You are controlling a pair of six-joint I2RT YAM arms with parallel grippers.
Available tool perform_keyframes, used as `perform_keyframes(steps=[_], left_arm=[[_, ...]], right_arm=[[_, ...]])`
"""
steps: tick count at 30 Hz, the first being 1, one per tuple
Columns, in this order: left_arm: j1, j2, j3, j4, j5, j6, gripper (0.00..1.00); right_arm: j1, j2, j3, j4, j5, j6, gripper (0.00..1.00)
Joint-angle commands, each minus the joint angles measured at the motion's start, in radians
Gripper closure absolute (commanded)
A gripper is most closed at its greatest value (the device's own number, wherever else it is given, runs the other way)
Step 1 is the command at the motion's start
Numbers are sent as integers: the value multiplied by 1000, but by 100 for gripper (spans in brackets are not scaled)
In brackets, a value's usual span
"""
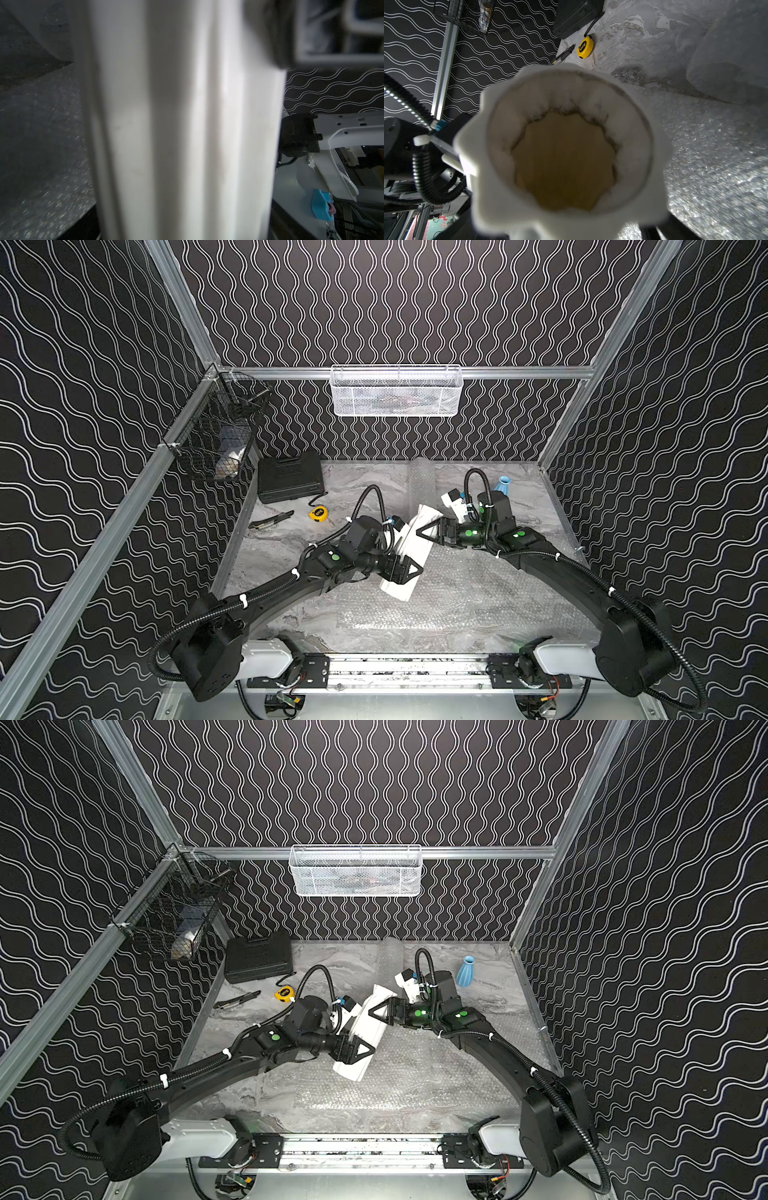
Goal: Unwrap the vase from the bubble wrap
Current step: Pick up the vase from the bubble wrap.
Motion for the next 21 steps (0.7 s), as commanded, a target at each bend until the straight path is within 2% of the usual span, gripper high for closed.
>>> perform_keyframes(steps=[1,15,21], left_arm=[[-12,-13,5,119,54,33,23],[-57,17,16,124,43,33,23],[-64,19,16,120,24,34,23]], right_arm=[[1,-3,-1,56,-33,11,5],[4,9,-16,84,-85,21,5],[7,11,-22,75,-73,18,12]])
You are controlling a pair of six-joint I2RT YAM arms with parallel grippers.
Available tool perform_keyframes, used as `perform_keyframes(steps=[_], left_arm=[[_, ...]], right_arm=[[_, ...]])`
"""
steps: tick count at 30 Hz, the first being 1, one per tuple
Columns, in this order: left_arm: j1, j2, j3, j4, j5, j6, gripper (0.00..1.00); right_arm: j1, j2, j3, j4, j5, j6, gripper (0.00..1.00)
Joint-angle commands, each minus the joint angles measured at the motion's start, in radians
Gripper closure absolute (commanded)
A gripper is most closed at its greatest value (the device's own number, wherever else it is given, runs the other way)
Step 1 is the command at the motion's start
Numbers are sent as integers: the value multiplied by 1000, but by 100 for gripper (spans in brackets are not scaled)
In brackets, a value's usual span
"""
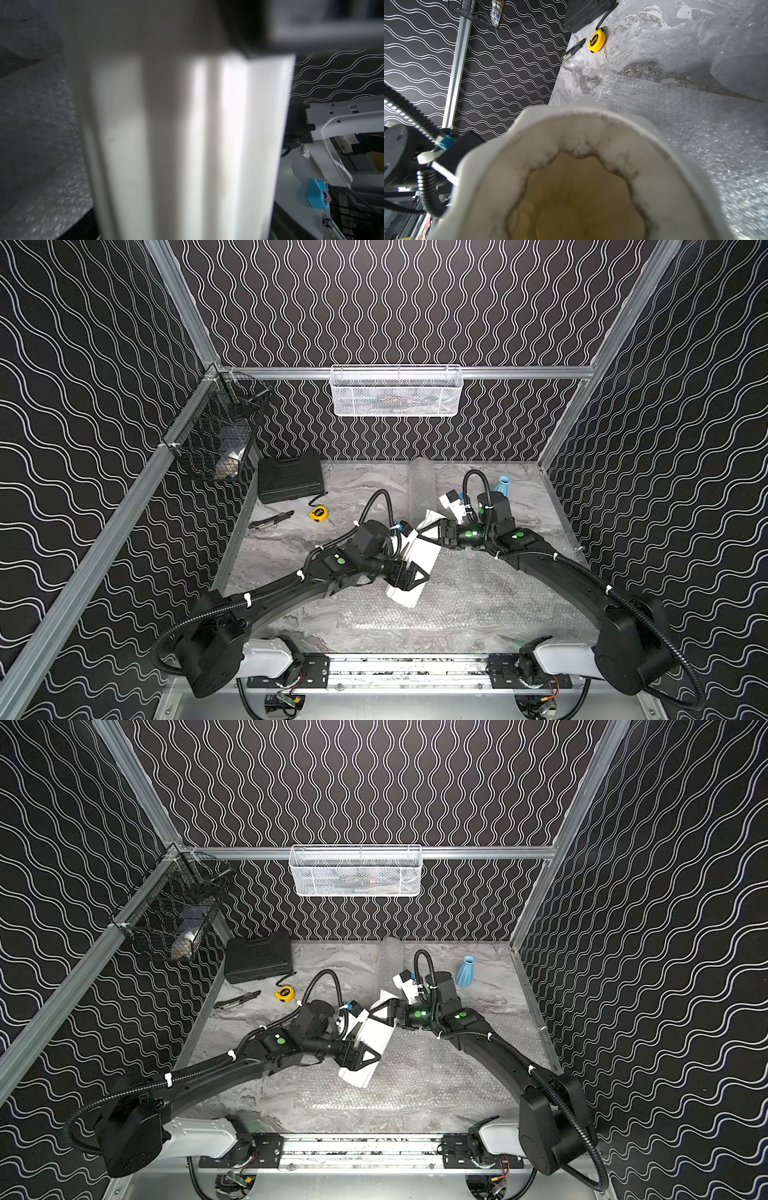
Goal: Unwrap the vase from the bubble wrap
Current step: Pick up the vase from the bubble wrap.
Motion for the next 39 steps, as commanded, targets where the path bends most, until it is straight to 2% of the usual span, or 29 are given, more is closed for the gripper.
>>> perform_keyframes(steps=[1,8,13,17,22,28,33,39], left_arm=[[-6,1,14,104,32,36,23],[-6,-3,8,96,20,38,20],[-6,-18,-2,87,-1,39,13],[-6,-39,-17,82,-42,40,2],[-6,-58,-23,47,-79,55,1],[-6,-95,20,-100,-242,81,1],[-3,-111,115,-321,-410,109,1],[16,-133,176,-473,-486,158,0]], right_arm=[[4,0,-5,34,-4,0,14],[3,-9,3,17,26,-5,29],[1,-25,0,15,61,-1,30],[-5,-34,1,10,80,-6,30],[-21,-39,10,2,85,-13,31],[-55,-49,41,-57,112,-56,33],[-88,-60,76,-118,157,-109,33],[-119,-61,123,-203,241,-176,33]])
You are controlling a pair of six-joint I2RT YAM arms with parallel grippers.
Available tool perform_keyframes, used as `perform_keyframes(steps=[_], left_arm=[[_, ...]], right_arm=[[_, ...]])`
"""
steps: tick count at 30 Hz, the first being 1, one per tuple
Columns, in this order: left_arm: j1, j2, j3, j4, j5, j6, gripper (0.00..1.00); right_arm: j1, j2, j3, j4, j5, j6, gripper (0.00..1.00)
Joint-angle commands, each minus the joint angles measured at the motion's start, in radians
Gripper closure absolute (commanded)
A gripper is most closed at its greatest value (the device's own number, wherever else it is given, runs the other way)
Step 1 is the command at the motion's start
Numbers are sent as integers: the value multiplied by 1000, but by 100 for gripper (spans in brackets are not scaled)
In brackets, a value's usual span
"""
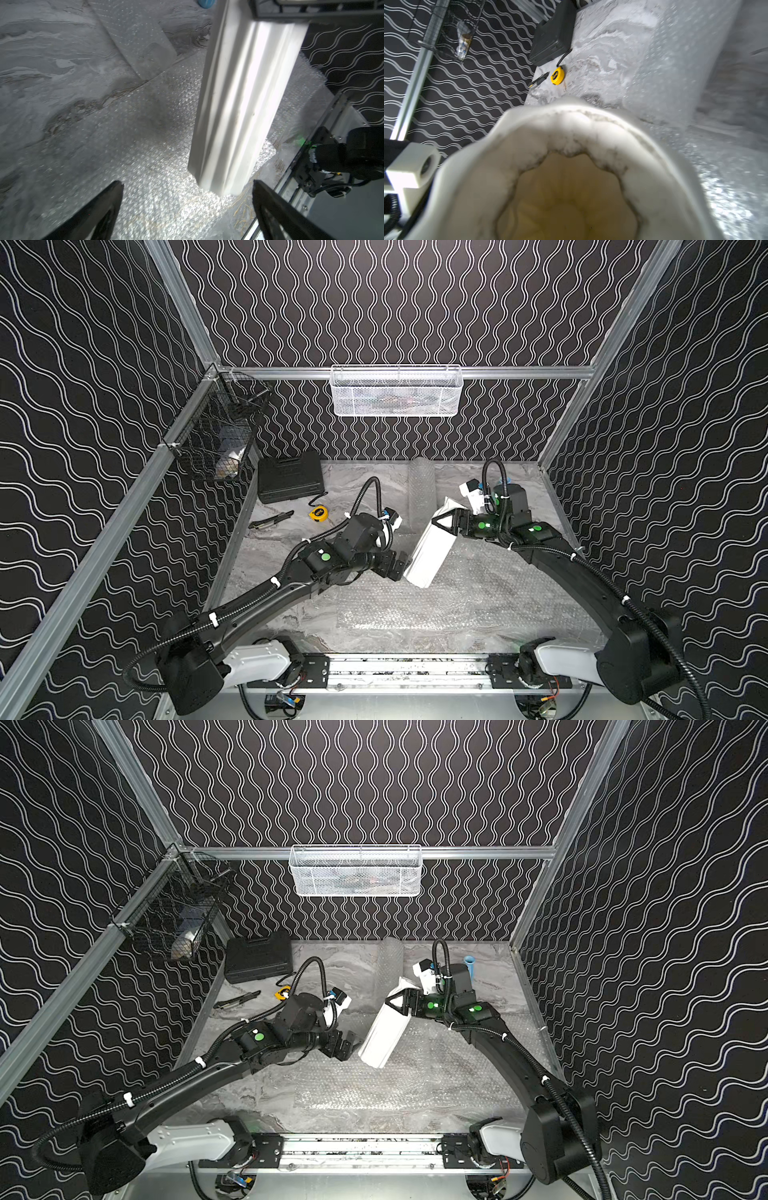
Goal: Unwrap the vase from the bubble wrap
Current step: Pick up the vase from the bubble wrap, then place the vase at the center of the board.
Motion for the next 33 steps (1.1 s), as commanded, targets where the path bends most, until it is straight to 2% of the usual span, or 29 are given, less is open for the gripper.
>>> perform_keyframes(steps=[1,8,16,22,33], left_arm=[[15,-24,21,-130,-86,67,1],[83,-62,-13,-144,-125,106,1],[86,-79,-32,-156,-159,105,1],[86,-92,-40,-147,-164,103,1],[86,-91,-42,-147,-161,108,1]], right_arm=[[-12,-10,36,-25,46,-53,33],[-30,1,99,-96,205,-114,34],[-31,6,135,-93,432,-171,34],[-33,16,135,1,579,-194,35],[-34,135,188,202,771,-255,36]])
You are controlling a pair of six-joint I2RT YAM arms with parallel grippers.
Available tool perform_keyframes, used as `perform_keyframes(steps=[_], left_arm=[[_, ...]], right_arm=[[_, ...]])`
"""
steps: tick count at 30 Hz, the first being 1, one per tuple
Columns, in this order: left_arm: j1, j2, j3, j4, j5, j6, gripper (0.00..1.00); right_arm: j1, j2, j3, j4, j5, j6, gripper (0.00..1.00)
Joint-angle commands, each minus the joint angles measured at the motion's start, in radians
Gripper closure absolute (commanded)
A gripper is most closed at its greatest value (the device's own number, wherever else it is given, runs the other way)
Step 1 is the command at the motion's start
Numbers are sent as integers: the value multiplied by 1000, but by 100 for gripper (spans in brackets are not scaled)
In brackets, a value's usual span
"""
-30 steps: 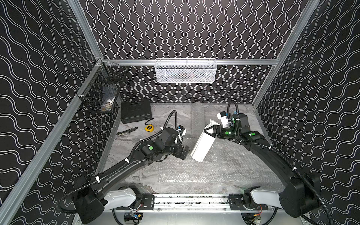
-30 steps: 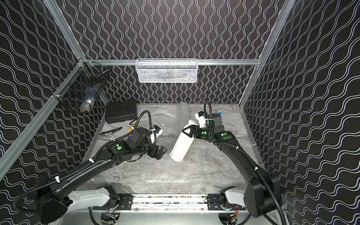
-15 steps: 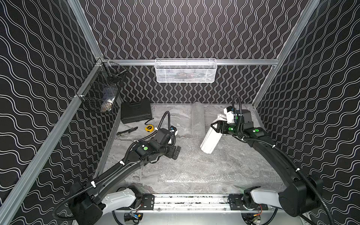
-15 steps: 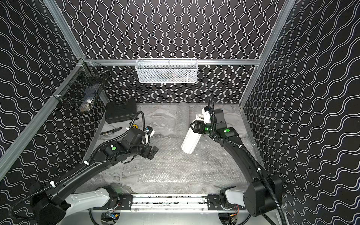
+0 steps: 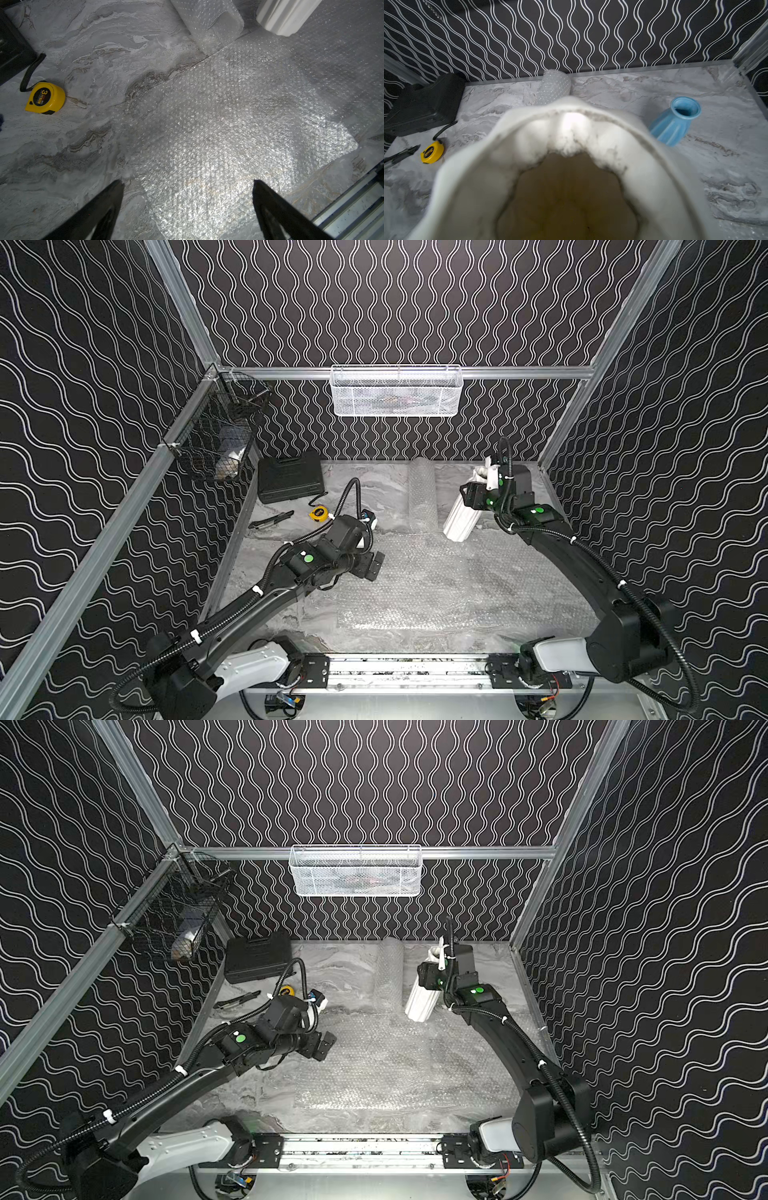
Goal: Unwrap the vase from the bubble wrap
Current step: Place the vase at the center of the board.
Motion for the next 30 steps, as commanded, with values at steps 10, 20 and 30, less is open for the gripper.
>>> perform_keyframes(steps=[10,20,30], left_arm=[[11,4,-3,5,9,29,0],[20,4,-2,10,24,29,0],[28,-2,-10,22,35,35,0]], right_arm=[[-19,160,76,311,208,-90,36],[-50,300,130,429,274,-103,36],[-71,430,208,492,305,-114,36]])
